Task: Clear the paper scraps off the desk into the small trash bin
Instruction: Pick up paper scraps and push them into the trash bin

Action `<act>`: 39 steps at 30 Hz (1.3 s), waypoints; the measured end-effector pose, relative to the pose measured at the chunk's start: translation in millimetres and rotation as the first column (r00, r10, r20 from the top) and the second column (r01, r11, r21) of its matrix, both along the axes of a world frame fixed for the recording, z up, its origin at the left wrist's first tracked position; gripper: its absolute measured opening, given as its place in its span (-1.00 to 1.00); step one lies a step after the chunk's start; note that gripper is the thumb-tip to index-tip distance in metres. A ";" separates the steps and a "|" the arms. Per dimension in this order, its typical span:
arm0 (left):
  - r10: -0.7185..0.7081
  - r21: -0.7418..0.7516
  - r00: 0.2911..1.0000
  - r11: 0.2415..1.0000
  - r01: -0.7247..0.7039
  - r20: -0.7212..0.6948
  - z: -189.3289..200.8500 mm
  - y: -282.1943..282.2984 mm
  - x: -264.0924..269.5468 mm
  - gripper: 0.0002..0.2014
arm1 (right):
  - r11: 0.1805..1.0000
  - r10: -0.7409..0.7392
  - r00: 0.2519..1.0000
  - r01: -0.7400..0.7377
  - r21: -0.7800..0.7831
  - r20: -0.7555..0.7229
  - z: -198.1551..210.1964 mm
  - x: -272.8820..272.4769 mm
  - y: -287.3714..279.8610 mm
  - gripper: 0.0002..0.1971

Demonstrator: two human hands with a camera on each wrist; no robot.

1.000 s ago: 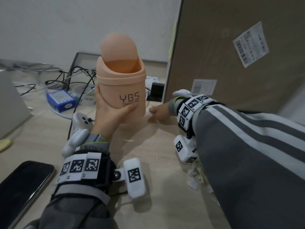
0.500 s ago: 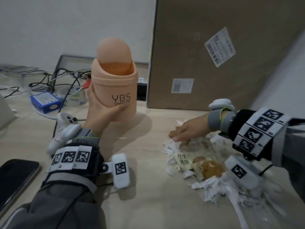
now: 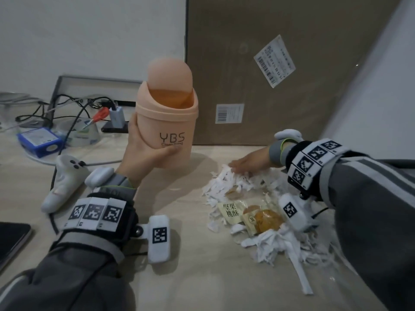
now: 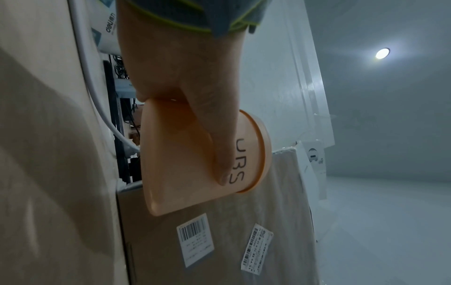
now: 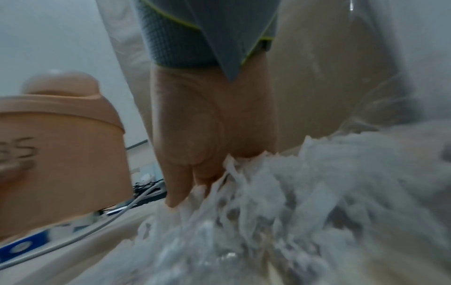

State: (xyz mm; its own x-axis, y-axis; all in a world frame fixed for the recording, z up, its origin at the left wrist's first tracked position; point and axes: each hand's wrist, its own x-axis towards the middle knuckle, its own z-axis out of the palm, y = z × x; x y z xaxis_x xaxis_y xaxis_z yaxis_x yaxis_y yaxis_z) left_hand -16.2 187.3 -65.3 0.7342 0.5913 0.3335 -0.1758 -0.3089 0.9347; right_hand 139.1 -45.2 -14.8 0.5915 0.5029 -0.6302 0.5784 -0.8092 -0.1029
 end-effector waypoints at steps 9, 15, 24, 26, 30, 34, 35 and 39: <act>-0.067 0.011 0.998 0.998 0.067 -0.002 18.6 -21.3 -5.5 0.35 | 0.851 -0.073 0.997 0.070 0.520 -0.016 14.4 -24.8 -94.8 -0.54; -0.036 0.019 0.999 0.999 0.036 0.036 37.8 -42.5 -13.3 0.24 | 0.883 -0.383 0.917 0.328 0.336 0.110 0.9 8.3 -142.5 -0.41; -0.029 -0.017 0.997 0.999 0.030 0.076 25.5 -74.9 -36.5 0.27 | 0.814 -0.406 0.889 0.457 0.357 -0.213 -29.5 -30.5 -149.8 -0.41; -0.026 -0.028 0.996 0.999 0.028 0.080 23.9 -79.0 -40.0 0.29 | 0.796 -0.384 0.903 0.429 0.427 -0.191 -28.3 -39.8 -142.9 -0.46; -0.038 -0.026 0.996 0.999 0.041 0.081 22.7 -90.2 -49.8 0.33 | 0.674 -0.471 0.880 0.405 0.618 -0.063 -4.8 -48.8 -164.0 -0.59; -0.044 -0.018 0.997 0.999 0.045 0.064 24.0 -98.2 -60.8 0.35 | 0.557 -0.487 0.837 0.518 0.649 -0.250 9.6 -65.1 -206.7 -0.64; -0.046 -0.017 0.997 0.999 0.047 0.063 24.6 -100.1 -63.6 0.36 | 0.584 -0.448 0.836 0.541 0.605 -0.316 10.5 -72.5 -216.6 -0.64; -0.056 -0.012 0.997 0.998 0.057 0.060 23.3 -107.4 -72.3 0.36 | 0.793 -0.239 0.811 0.481 0.374 -0.534 -1.7 -99.8 -237.0 -0.63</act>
State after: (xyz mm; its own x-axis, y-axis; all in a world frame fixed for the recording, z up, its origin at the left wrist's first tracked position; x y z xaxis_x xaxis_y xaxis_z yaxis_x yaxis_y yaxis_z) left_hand -88.5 79.9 -42.0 0.7458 0.5543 0.3695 -0.2478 -0.2840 0.9263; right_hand 39.4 -282.2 -16.6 0.5104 0.6101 -0.6060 0.0456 -0.7229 -0.6895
